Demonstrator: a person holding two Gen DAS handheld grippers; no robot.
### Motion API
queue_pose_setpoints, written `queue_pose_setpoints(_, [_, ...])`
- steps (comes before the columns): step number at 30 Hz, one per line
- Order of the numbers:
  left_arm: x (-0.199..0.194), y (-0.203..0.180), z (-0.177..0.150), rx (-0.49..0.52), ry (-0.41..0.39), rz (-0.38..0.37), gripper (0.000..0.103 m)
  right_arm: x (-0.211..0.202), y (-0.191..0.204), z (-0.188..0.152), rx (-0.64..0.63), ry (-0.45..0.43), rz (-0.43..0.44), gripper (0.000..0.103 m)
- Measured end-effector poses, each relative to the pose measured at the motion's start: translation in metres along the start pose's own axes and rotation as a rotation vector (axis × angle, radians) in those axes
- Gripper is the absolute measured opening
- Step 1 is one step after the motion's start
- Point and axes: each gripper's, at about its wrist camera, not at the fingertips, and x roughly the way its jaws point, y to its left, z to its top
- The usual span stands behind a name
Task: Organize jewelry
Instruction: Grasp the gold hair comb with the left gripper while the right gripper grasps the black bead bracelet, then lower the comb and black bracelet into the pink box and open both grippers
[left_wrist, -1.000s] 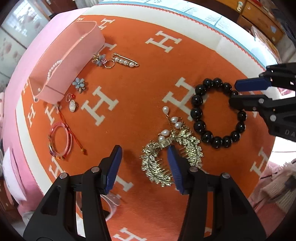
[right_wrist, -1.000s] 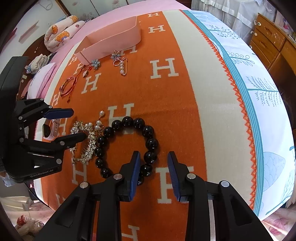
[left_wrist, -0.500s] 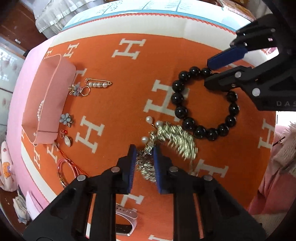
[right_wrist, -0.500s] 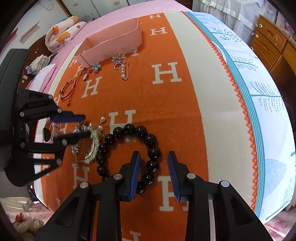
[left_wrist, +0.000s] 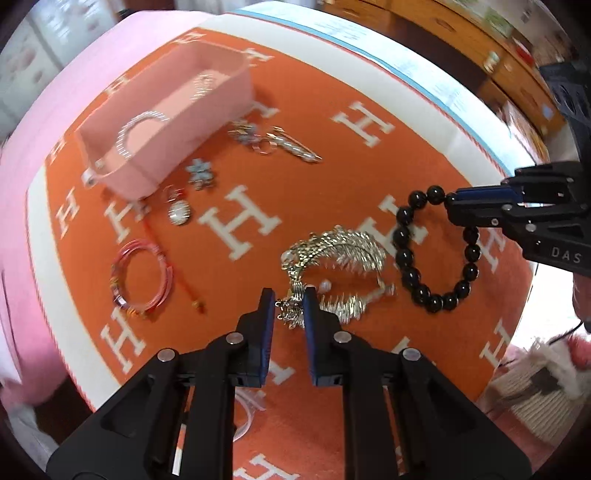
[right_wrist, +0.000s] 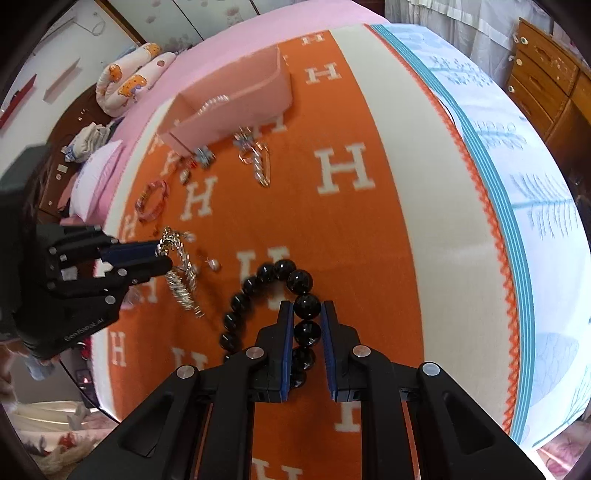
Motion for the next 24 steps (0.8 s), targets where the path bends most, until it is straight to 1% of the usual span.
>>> queue_pose_setpoints(3, [-0.012,0.014,0.001,-0.063,-0.025,0.007,0.012,-0.008,0.010,0.020,-0.017,-0.016,0.025,0.014])
queue_pose_setpoints(5, [-0.025,0.012,-0.006,-0.102,-0.050,0.019,0.012,-0.014,0.018,0.034,-0.035,-0.029,0.041,0.014])
queue_pose_setpoints(8, [-0.044,0.025,0.000,-0.147,-0.094,0.042,0.012,-0.025,0.034,0.059,-0.067,-0.051,0.064,0.014])
queue_pose_setpoints(13, [-0.073,0.050,0.020,-0.241,-0.151,0.074,0.012,-0.042,0.060,0.113,-0.130,-0.096,0.095,0.014])
queue_pose_setpoints(15, [-0.080,0.061,0.030,-0.271,-0.161,0.088,0.012,-0.048,0.069,0.142,-0.141,-0.120,0.111,0.014])
queue_pose_setpoints(16, [-0.084,0.070,0.037,-0.293,-0.164,0.094,0.012,-0.050,0.072,0.151,-0.141,-0.128,0.117,0.014])
queue_pose_setpoints(20, [-0.075,0.099,0.061,-0.368,-0.156,0.125,0.012,-0.052,0.080,0.201,-0.131,-0.167,0.150,0.014])
queue_pose_setpoints(22, [-0.064,0.114,0.073,-0.407,-0.137,0.131,0.012,-0.046,0.086,0.227,-0.122,-0.170,0.174,0.014])
queue_pose_setpoints(24, [-0.050,0.124,0.080,-0.444,-0.113,0.126,0.012,-0.037,0.091,0.246,-0.120,-0.167,0.185,0.014])
